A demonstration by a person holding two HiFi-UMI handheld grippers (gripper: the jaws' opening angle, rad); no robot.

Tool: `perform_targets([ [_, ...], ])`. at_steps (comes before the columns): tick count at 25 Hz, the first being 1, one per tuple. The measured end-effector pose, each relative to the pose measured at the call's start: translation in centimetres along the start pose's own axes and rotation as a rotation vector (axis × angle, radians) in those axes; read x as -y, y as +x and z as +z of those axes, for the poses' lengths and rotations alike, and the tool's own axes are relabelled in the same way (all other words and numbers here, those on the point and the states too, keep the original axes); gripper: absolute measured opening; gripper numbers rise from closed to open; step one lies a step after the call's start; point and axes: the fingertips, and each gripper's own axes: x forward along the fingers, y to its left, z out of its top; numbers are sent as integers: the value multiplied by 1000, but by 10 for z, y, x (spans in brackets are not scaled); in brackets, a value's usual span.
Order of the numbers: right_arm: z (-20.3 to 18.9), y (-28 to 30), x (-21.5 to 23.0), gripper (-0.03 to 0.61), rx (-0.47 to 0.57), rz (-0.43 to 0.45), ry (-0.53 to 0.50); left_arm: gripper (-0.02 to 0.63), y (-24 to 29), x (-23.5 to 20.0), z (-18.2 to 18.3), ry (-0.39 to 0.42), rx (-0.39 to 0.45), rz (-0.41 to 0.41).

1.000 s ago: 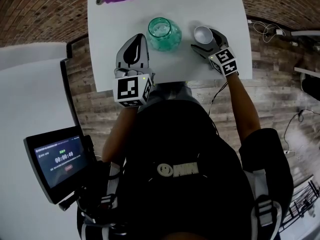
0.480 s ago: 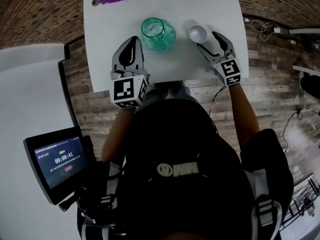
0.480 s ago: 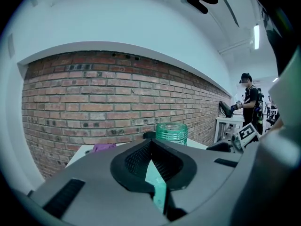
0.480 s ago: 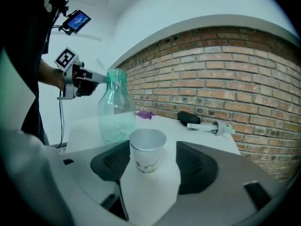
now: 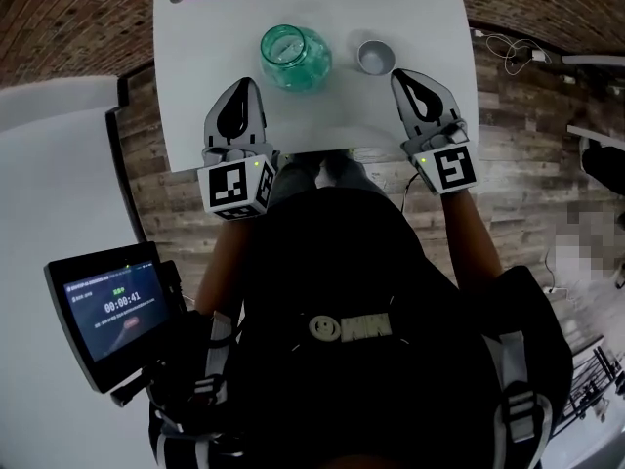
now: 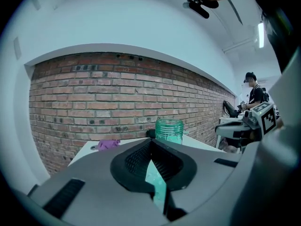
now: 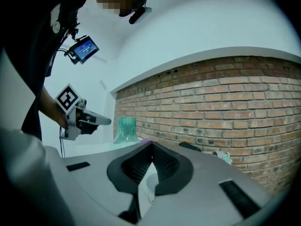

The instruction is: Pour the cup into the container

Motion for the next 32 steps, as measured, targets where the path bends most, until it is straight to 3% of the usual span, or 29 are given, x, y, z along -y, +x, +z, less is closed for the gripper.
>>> perform_targets([
  [7, 28, 15, -34, 8, 48, 96, 43, 3, 3, 8, 3, -3, 13, -19],
  [21, 48, 10, -82, 8, 89, 150, 63, 3, -14, 21, 10, 8, 22, -69],
  [28, 58, -57, -212, 8, 93, 143, 12, 3, -158, 8, -19, 1, 88, -85],
  [32, 59, -88, -255, 8, 88, 148, 6, 3, -211, 13, -39, -13, 85, -85],
])
